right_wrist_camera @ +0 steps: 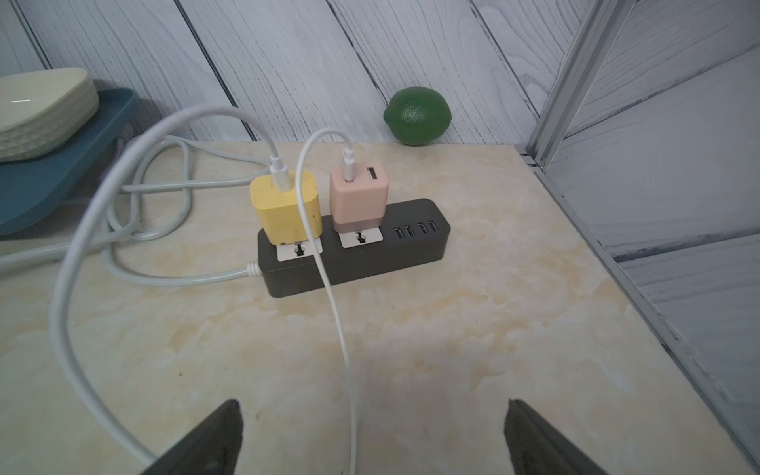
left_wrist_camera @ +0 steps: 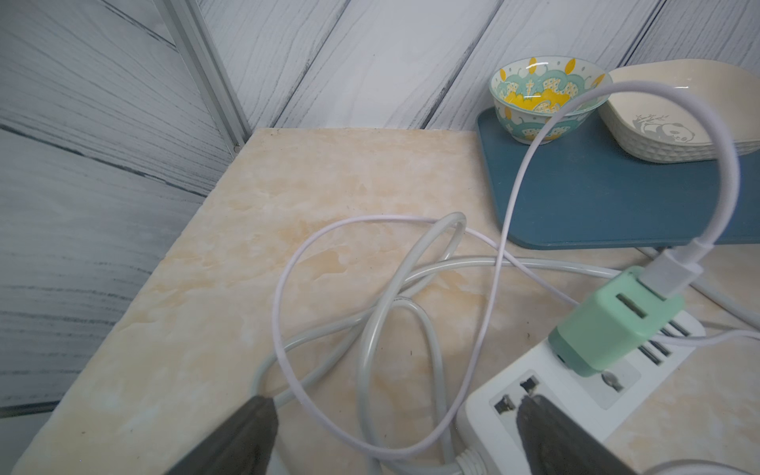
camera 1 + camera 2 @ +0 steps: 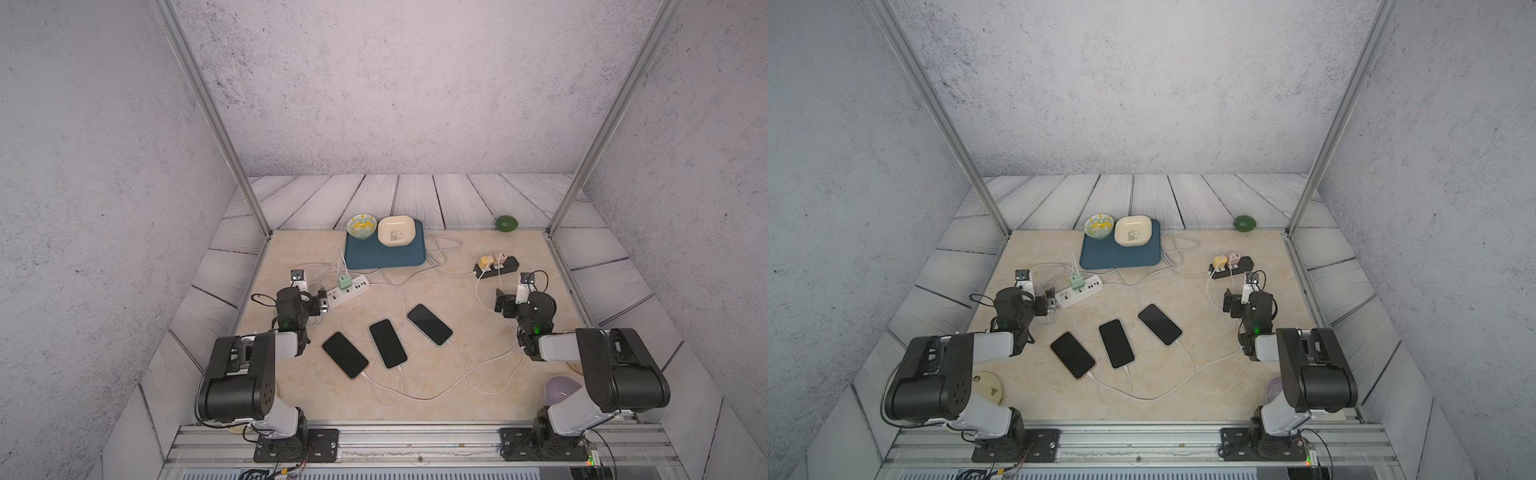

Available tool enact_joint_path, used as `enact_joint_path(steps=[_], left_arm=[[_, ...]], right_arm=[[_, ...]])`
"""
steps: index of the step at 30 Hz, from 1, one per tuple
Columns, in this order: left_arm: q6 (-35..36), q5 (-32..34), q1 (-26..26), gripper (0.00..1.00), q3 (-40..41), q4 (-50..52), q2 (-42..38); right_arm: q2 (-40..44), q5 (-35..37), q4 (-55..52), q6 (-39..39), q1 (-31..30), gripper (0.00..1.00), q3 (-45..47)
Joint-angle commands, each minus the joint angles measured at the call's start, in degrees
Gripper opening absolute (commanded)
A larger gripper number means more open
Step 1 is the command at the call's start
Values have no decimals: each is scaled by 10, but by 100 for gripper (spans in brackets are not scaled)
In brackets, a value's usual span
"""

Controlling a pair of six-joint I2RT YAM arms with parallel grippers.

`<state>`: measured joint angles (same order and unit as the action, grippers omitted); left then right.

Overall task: Unplug the charging cable from the phone
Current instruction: Pick up the phone at the center of the board.

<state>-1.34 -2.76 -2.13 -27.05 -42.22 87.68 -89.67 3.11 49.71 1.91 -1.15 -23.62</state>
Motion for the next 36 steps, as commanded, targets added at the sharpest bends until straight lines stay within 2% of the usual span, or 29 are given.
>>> enact_joint_path(steps=[1, 25, 29, 33, 36], left_arm=[[5, 4, 0, 98, -1, 0, -1], [5, 4, 1, 98, -1, 1, -1], [5, 4, 1, 98, 0, -1, -2], [4, 4, 0, 98, 0, -2, -3], [0, 6, 0, 98, -29, 67, -20]], right_arm=[[-3, 4, -2, 5, 2, 99, -6], [0, 0, -8, -1, 1, 99, -7], [40, -25, -80, -13, 0, 99, -26], [99, -57, -231, -12, -6, 99, -68], [134, -96, -329, -20, -17, 99, -104]])
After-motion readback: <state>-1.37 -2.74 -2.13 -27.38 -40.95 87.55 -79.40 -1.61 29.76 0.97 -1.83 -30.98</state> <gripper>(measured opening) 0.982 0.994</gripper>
